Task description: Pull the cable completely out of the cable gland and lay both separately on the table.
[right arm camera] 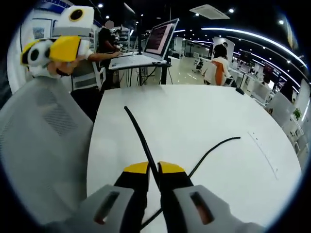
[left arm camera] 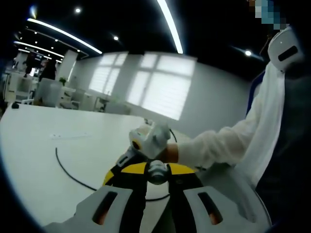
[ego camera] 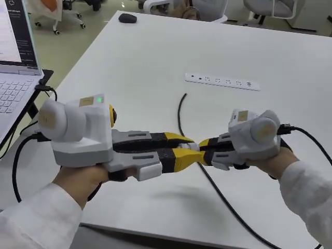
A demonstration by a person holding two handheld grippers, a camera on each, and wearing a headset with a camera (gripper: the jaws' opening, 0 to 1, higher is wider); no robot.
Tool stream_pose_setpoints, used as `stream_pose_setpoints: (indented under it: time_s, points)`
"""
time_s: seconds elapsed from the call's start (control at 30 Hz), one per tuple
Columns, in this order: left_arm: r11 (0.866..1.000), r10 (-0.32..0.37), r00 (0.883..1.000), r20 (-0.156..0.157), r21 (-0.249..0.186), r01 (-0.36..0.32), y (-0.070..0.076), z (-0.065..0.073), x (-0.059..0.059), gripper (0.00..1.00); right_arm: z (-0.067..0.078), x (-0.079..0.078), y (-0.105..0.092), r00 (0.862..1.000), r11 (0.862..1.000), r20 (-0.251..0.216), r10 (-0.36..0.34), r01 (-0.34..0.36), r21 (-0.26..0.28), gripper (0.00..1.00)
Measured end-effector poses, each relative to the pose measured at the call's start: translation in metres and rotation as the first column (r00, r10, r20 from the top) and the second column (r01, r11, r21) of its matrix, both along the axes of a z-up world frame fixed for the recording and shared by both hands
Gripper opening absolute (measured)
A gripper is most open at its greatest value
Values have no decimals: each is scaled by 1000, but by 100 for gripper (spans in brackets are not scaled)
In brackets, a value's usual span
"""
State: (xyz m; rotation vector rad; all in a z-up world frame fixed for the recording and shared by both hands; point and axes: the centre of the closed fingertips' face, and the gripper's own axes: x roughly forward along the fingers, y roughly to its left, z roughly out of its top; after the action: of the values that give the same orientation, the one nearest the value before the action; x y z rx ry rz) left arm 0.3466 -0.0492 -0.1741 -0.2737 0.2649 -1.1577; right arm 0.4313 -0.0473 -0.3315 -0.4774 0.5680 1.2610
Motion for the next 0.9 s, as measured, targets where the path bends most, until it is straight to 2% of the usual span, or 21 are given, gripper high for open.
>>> stream_pose_setpoints:
  time_s: [0.1,0.17,0.2,0.27,0.53,0.73,0.9]
  points:
    - [1000,5,1000,-4,-2,-5,1,0,1,17,-17,-3,5,999,1000,-40,-12,11,-15,5]
    - [1000,6,1000,-6,-1,-6,1,-1,1,17,-28,-5,6,998,999,-59,-17,14,-51,5]
    - [1000,6,1000,-7,0,-6,2,-1,1,17,-34,-7,7,998,997,-56,-13,8,-78,5]
    - [1000,7,1000,-10,-2,-7,2,-1,2,17,-42,-10,10,998,995,-59,-4,-1,-97,5]
    - [1000,8,1000,-24,8,-8,2,-7,4,17,-58,-19,10,998,990,-66,2,-11,-141,6]
    - [1000,13,999,-33,13,-13,3,-9,6,17,-68,-24,6,996,988,-88,-10,-4,-152,6]
    - [1000,25,999,-42,12,-25,4,-10,8,17,-76,-29,3,996,985,-88,-6,-10,-171,6]
